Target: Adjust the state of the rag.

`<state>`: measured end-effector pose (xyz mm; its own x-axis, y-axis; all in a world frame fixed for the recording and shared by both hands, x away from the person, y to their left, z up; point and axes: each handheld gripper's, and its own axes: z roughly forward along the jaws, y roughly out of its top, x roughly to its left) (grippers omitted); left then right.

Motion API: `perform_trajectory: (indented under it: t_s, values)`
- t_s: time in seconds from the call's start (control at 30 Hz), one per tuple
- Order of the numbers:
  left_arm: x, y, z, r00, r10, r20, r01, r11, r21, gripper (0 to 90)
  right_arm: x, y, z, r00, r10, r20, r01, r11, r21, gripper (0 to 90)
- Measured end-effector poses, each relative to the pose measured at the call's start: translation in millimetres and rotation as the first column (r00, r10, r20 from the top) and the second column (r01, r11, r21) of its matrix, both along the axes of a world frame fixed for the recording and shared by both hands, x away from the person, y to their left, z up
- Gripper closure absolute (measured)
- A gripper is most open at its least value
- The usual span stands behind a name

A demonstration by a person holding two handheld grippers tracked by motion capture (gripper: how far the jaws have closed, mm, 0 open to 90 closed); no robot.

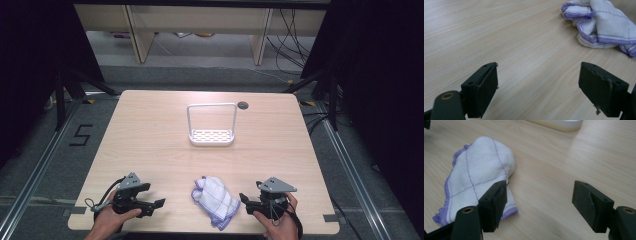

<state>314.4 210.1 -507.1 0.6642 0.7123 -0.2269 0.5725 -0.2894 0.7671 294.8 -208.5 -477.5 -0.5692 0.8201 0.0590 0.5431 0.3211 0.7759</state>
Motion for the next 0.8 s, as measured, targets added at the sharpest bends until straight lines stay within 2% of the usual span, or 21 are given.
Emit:
perform_trajectory:
  t_s: [0.13, 0.17, 0.23, 0.27, 0.33, 0.37, 0.43, 0.47, 0.53, 0.57, 0.6, 0.73, 0.8]
  values:
    - [-0.8, -0.3, 0.1, 1.0000, 0.008, 0.004, -0.008, 0.9999, 0.007, 15.6, -0.9, 2.3, 1.4, 0.9998, 0.019, 0.006, -0.019, 0.9998, 0.004, 32.3]
    - [0.4, -0.1, 0.0, 1.0000, 0.001, 0.001, -0.001, 1.0000, -0.001, 15.6, -0.3, 4.8, 1.8, 0.9989, 0.044, 0.014, -0.044, 0.9990, 0.008, 33.8]
    - [0.3, 0.0, 0.2, 1.0000, 0.001, -0.003, -0.001, 1.0000, 0.003, 15.6, -1.7, 6.3, 3.2, 0.9991, 0.039, 0.016, -0.039, 0.9992, 0.009, 34.1]
    - [0.1, -0.2, -0.3, 1.0000, 0.006, 0.001, -0.006, 1.0000, 0.004, 15.6, -1.3, 7.5, 3.7, 0.9981, 0.061, 0.002, -0.061, 0.9978, 0.025, 34.5]
    - [0.5, -0.3, -0.9, 1.0000, 0.008, 0.001, -0.008, 1.0000, -0.002, 15.6, -3.2, 11.2, 5.4, 0.9980, 0.062, 0.014, -0.062, 0.9978, 0.023, 35.3]
    - [1.0, -0.3, -0.8, 0.9999, 0.011, 0.001, -0.011, 0.9999, -0.005, 15.4, -4.7, 15.5, 7.3, 0.9965, 0.083, 0.014, -0.083, 0.9962, 0.026, 35.7]
    - [0.7, -0.6, -1.0, 0.9999, 0.013, 0.000, -0.013, 0.9999, -0.008, 15.5, -5.6, 18.3, 8.1, 0.9960, 0.088, 0.011, -0.089, 0.9954, 0.035, 36.2]
    - [0.6, 0.1, -0.5, 0.9999, 0.011, -0.002, -0.011, 0.9999, 0.007, 15.5, -7.4, 24.8, 9.3, 0.9931, 0.117, 0.007, -0.117, 0.9921, 0.044, 37.6]
    - [1.1, -0.1, -0.9, 0.9999, 0.012, 0.000, -0.012, 0.9999, -0.003, 15.5, -8.5, 28.4, 9.8, 0.9919, 0.127, 0.004, -0.127, 0.9910, 0.043, 37.8]
    - [1.4, 0.4, -0.4, 0.9999, 0.011, 0.002, -0.011, 0.9999, 0.001, 15.5, -7.9, 31.8, 9.8, 0.9892, 0.146, 0.016, -0.146, 0.9887, 0.035, 38.2]
    - [0.9, 0.2, -0.4, 0.9999, 0.016, 0.000, -0.016, 0.9999, -0.001, 15.5, -8.7, 39.4, 11.1, 0.9851, 0.172, 0.007, -0.172, 0.9845, 0.034, 40.0]
    - [1.6, 1.2, 0.7, 0.9999, 0.011, 0.003, -0.011, 0.9999, 0.005, 15.5, -10.1, 51.0, 13.4, 0.9786, 0.205, 0.011, -0.206, 0.9784, 0.022, 41.1]
    - [0.8, 0.6, 0.5, 0.9997, 0.026, 0.004, -0.026, 0.9997, -0.002, 15.7, -10.0, 62.8, 12.9, 0.9667, 0.255, 0.027, -0.255, 0.9670, -0.006, 42.7]
